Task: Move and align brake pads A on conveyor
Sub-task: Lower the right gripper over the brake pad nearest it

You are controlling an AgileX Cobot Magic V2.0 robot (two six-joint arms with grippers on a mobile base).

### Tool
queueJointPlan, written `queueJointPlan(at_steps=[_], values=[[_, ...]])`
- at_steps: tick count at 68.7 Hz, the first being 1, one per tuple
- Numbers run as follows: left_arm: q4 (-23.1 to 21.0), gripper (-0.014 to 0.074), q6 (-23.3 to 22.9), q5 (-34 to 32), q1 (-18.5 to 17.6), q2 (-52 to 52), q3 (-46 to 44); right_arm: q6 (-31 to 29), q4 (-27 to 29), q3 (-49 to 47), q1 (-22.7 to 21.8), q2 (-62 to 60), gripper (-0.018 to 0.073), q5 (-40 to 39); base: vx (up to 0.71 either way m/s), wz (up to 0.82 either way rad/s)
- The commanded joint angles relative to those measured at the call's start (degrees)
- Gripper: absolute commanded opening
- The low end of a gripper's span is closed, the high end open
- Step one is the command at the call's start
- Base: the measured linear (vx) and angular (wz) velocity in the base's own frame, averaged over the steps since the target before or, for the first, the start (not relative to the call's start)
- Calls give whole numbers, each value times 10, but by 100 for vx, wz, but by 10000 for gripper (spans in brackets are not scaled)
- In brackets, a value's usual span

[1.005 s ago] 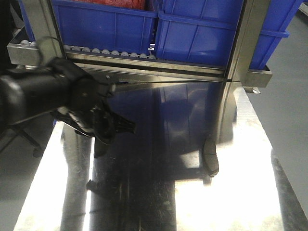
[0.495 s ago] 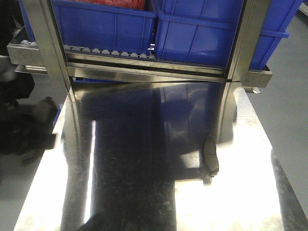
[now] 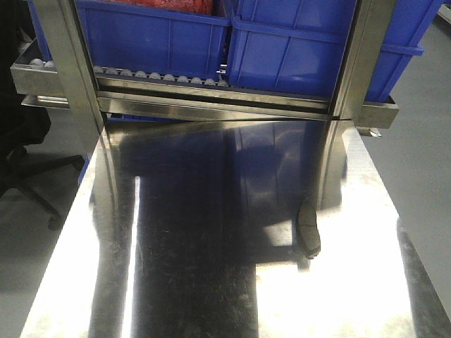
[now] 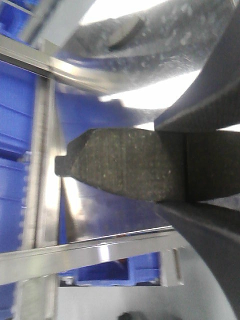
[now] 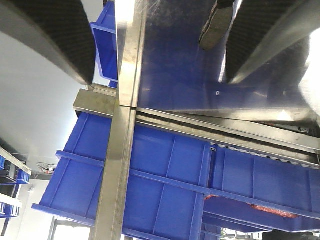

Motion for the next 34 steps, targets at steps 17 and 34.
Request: queueJointPlan(at_steps=[17, 34], values=[[-77, -6, 124, -40, -3, -57, 9, -6, -4, -15, 0, 8, 526, -43, 0, 0], [-77, -6, 122, -49, -3, -57, 9, -6, -3, -15, 0, 8, 526, -43, 0, 0]])
